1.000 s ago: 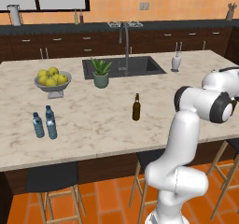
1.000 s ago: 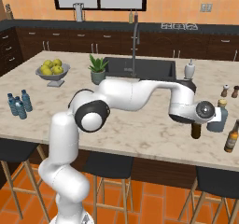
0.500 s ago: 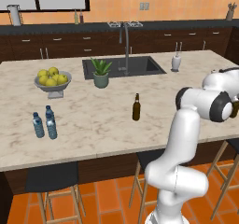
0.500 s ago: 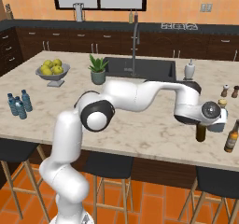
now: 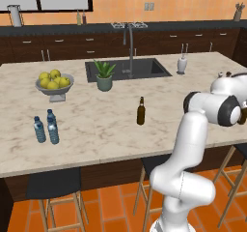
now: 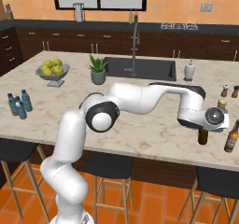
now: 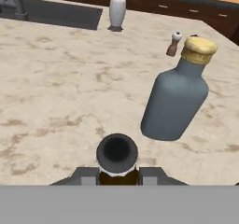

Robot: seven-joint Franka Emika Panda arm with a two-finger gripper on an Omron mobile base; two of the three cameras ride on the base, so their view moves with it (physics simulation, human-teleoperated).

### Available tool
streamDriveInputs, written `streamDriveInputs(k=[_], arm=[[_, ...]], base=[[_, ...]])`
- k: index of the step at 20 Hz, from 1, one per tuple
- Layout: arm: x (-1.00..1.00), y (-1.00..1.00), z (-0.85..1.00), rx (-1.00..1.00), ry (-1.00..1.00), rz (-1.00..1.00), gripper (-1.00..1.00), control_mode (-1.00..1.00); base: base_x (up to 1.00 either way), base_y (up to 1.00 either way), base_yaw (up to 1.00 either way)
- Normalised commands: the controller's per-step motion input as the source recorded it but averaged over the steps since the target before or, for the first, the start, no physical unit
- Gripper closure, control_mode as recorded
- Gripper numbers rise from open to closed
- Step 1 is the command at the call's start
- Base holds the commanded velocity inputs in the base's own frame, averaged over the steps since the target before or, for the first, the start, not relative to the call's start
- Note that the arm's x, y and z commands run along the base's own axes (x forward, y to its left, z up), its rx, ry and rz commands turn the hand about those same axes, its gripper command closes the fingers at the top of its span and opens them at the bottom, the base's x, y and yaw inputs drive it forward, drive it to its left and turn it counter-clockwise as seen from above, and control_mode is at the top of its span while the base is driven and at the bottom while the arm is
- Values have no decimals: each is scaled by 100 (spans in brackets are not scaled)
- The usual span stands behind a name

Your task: Move the plastic bottles in the middle to the plastics group, and the glass bottles in the middle to the glass group.

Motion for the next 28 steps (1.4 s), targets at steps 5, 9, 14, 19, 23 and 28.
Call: streamDriveInputs(k=[5, 9, 14, 19, 23, 28], arm=[[0, -3, -28, 0, 0, 0, 100, -100], [0, -8, -35, 0, 0, 0, 100, -100], [0, -8, -12, 0, -2, 0, 100, -100], [0, -3, 3, 0, -9, 0, 100, -100], [0, 0, -3, 0, -5, 0, 100, -100], [0, 0, -1, 0, 0, 0, 100, -100]], base=[[0, 0, 0], [0, 0, 0], [0, 0, 0], [0, 0, 0], [0, 0, 0], [0, 0, 0]])
